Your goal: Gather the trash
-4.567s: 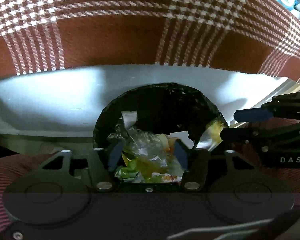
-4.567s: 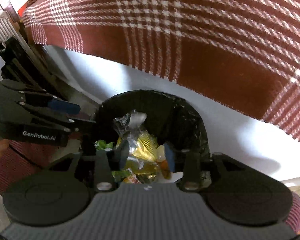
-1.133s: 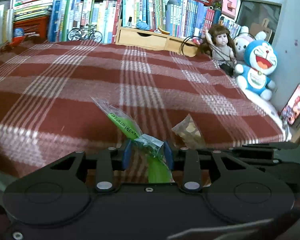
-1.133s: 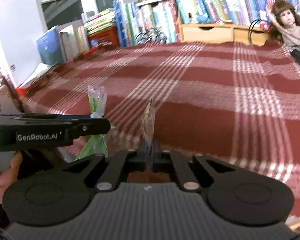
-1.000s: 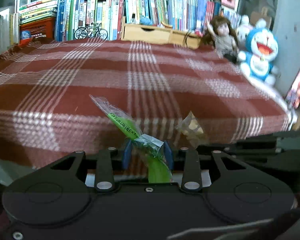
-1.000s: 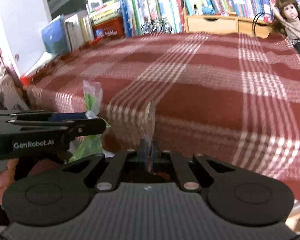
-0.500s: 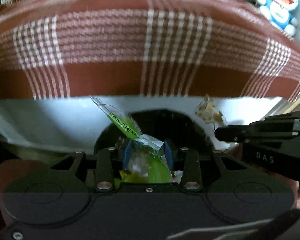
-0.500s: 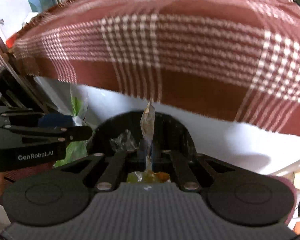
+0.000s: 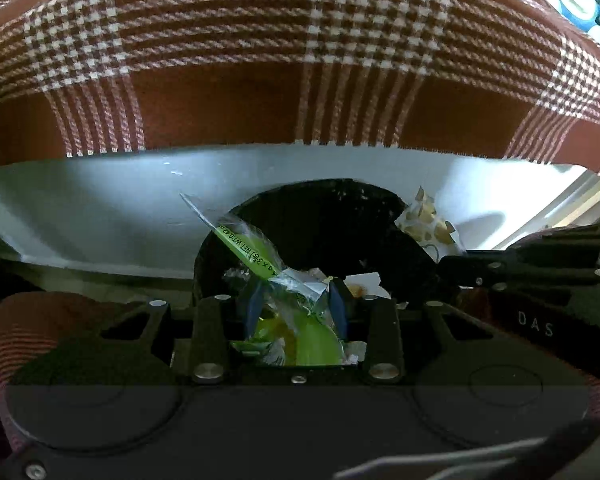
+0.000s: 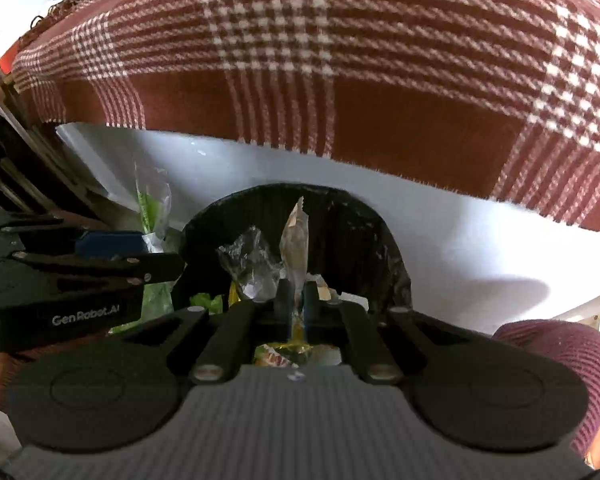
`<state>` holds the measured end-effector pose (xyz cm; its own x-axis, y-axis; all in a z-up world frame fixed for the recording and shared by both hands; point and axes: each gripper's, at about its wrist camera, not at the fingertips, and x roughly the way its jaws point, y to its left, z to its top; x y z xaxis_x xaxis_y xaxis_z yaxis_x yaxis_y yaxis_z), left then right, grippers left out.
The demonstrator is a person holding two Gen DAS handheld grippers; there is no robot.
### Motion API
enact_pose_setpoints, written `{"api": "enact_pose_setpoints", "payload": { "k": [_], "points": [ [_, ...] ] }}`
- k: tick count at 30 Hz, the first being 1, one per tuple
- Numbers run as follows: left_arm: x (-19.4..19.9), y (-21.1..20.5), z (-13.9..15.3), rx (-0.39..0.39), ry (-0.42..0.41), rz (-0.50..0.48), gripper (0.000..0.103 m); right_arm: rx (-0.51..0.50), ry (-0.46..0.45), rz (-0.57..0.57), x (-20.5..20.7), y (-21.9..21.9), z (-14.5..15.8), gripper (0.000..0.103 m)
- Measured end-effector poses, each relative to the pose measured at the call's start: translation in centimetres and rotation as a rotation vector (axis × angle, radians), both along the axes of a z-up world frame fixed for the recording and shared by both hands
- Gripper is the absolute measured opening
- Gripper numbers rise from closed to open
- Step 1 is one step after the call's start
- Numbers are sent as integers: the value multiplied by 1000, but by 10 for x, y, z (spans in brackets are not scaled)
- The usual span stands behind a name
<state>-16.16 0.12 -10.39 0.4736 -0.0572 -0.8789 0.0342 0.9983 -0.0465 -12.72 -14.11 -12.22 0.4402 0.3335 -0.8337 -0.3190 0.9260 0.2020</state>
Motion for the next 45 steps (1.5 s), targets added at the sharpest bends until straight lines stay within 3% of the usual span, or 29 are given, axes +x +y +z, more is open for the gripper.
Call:
{"api": "enact_pose_setpoints", "payload": {
  "k": [7, 8, 9, 10, 12, 15, 24, 37, 45],
  "points": [
    [4, -4, -3, 14, 14, 1, 34, 4, 19, 2, -2, 2, -5, 15],
    [4, -4, -3, 15, 15, 3, 34, 1, 16, 4, -3, 3, -6, 21],
    [4, -4, -3, 19, 16, 3, 35, -1, 11, 9, -3, 3, -5, 34],
    [4, -5, -3, 24, 17, 5, 36, -7, 5, 13, -3, 4, -5, 38],
    [5, -6, -3, 33, 19, 5, 47, -14, -8, 19, -4, 5, -2, 50],
    [3, -7, 1, 39, 8, -4, 58, -23, -25, 24, -4, 5, 1, 56],
    [2, -5, 18, 30, -41, 5, 75, -14, -56, -2, -3, -9, 16, 64],
    [-3, -6, 38, 3, -78, 11, 82, 35, -137, -59, -10, -31, 44, 70],
    [-4, -9, 42, 40, -86, 8, 84, 82, -140, -94, -11, -39, 42, 70]
  ]
}}
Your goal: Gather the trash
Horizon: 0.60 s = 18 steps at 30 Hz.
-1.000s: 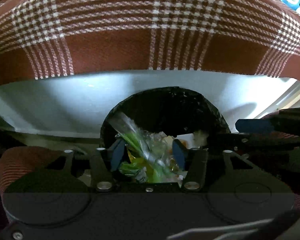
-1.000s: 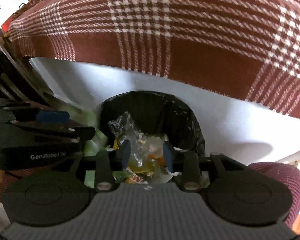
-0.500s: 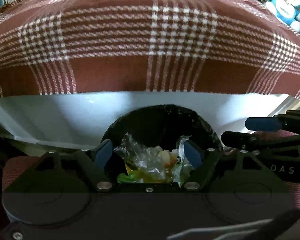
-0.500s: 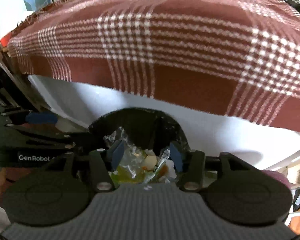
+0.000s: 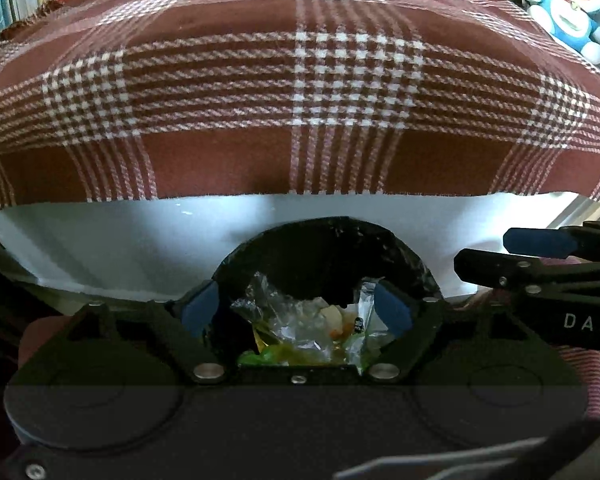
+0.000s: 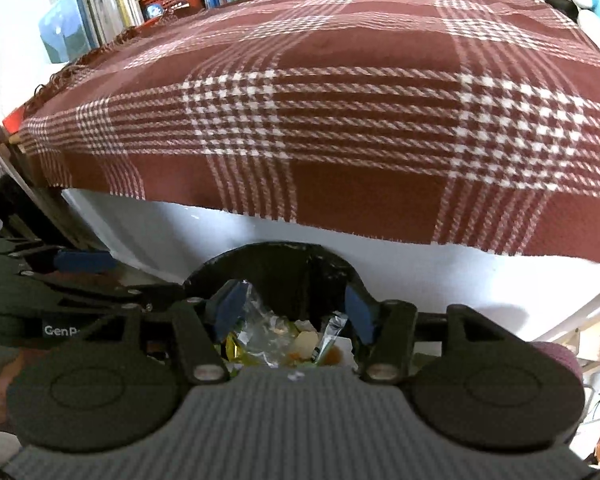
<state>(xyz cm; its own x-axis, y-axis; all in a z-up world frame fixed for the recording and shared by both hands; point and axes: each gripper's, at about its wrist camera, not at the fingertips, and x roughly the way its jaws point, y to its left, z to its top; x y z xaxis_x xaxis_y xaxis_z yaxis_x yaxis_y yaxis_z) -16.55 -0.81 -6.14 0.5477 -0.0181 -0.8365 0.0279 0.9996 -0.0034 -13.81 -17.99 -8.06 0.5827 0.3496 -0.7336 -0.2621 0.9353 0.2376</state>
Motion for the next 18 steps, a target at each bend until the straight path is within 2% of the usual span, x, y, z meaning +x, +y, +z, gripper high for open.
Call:
{"api": "enact_pose_setpoints", "payload": {
  "k": [6, 18],
  "points": [
    [1, -3, 2, 28, -3, 6, 86, 21, 2, -16, -1, -5, -2, 71],
    [2, -5, 1, 35, 1, -8, 92, 48, 16, -27, -1, -10, -10, 71]
  ]
}}
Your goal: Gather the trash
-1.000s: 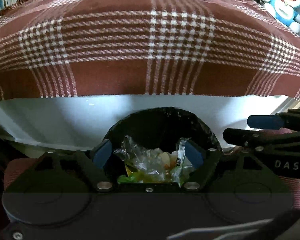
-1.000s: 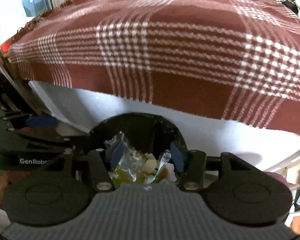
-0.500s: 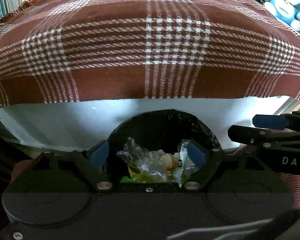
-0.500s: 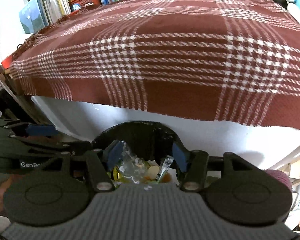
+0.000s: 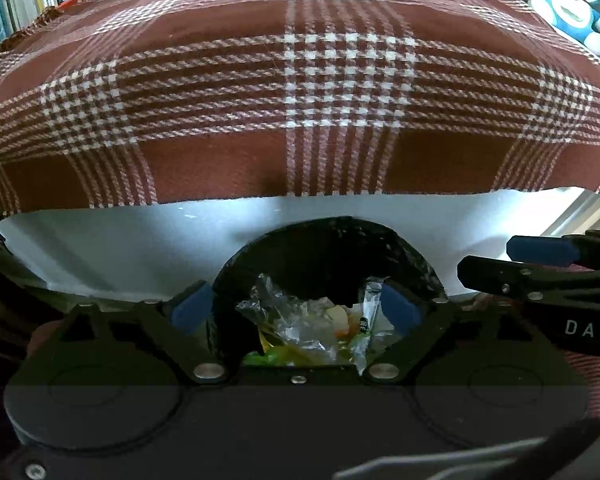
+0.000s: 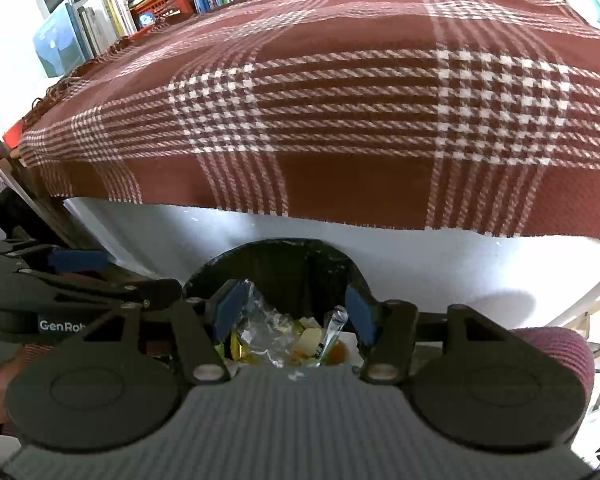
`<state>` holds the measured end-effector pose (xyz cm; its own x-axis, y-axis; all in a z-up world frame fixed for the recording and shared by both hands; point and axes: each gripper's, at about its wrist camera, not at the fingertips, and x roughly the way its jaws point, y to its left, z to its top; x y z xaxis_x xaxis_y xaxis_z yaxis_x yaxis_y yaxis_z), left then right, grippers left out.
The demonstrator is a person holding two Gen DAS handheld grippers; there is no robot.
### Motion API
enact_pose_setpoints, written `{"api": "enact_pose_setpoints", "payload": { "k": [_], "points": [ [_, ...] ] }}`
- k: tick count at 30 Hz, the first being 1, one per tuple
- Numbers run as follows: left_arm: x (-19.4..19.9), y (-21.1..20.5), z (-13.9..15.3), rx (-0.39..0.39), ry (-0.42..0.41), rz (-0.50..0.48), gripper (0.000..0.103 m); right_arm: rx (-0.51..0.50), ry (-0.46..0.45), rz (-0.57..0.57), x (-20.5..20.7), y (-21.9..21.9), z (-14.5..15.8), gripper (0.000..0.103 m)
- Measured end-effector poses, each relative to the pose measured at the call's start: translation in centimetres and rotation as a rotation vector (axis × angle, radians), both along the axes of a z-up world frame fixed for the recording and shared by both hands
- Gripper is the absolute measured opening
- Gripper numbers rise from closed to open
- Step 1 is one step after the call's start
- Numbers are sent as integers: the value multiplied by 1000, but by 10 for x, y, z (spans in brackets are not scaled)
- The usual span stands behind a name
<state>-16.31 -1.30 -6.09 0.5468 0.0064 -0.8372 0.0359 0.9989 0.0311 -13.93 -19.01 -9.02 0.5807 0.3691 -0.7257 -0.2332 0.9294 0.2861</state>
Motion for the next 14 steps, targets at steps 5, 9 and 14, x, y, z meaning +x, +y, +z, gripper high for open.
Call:
{"api": "enact_pose_setpoints", "payload": {
  "k": [5, 9, 14],
  "points": [
    [-2, 5, 8, -32, -27, -4, 96, -12, -14, -2, -3, -3, 11, 71],
    [-4, 13, 18, -79, -67, -10, 96, -21, -63, -1, -5, -7, 32, 75],
    [-3, 17, 33, -77, -120, -17, 96, -7, -121, -10, -2, -9, 55, 77]
  ]
}}
